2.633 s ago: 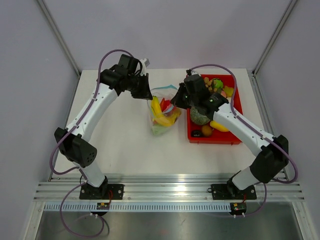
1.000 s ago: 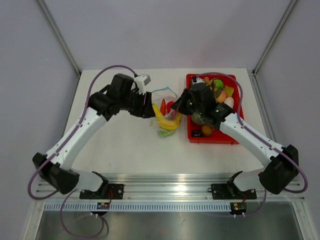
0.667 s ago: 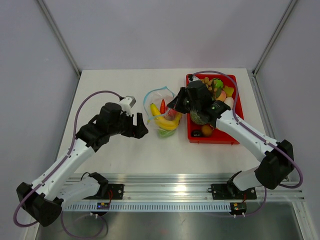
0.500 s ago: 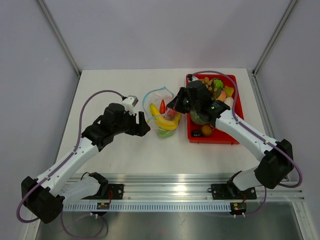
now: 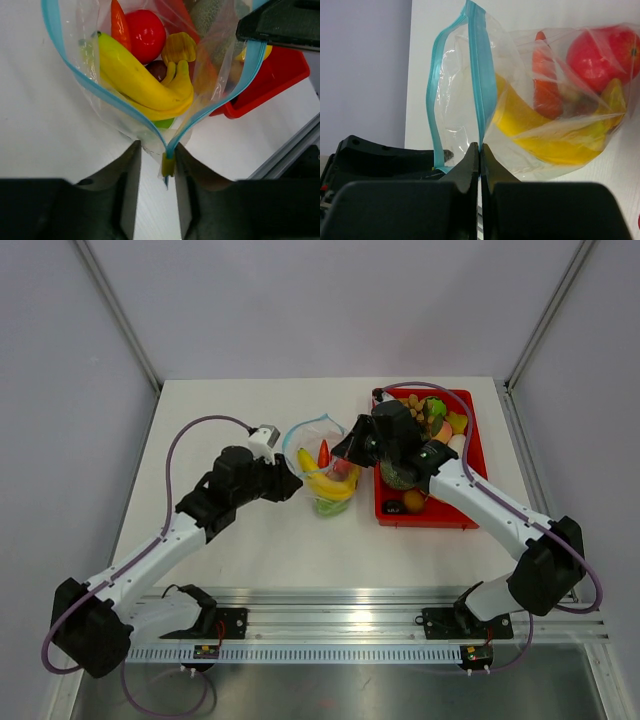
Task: Place the food in the zip-top bag and seal the zipper
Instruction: Zip the zipper food storage bag at the center of the board.
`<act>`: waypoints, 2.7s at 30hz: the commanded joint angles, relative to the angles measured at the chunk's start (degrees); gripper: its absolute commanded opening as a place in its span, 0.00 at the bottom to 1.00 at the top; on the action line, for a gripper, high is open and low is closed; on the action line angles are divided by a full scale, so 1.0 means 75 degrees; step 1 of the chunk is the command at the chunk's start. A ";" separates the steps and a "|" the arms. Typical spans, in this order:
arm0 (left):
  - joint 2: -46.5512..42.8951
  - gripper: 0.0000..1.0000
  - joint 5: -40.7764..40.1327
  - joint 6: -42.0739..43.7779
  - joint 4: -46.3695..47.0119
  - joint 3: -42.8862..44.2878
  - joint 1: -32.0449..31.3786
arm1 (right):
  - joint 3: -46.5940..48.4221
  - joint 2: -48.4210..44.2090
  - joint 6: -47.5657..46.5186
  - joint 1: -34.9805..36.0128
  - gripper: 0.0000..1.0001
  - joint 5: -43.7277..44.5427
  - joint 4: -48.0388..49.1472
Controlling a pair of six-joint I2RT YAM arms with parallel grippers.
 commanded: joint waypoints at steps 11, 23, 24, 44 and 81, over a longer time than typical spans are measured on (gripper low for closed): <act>0.0742 0.00 0.2253 0.1759 -0.0538 0.2177 0.0610 | 0.0802 -0.0221 -0.0650 -0.0057 0.49 -0.0596 -0.0305; 0.0905 0.00 0.7002 0.3589 -0.0972 0.3548 0.1888 | 0.1251 -0.1509 -0.4844 -0.0092 0.62 -0.0860 -0.1318; 0.0952 0.00 0.7286 0.3600 -0.1031 0.3630 0.2040 | 0.1097 -0.1638 -0.5196 -0.0092 0.62 -0.1190 -0.1165; 0.2605 0.00 0.8768 0.6564 -0.5576 0.6103 0.2510 | 0.1600 -0.1030 -0.8129 -0.0092 0.67 -0.3292 -0.0498; 0.3073 0.00 0.8765 0.7667 -0.7031 0.6631 0.2451 | 0.3557 0.1830 -0.9254 -0.0526 0.33 -0.4874 -0.1773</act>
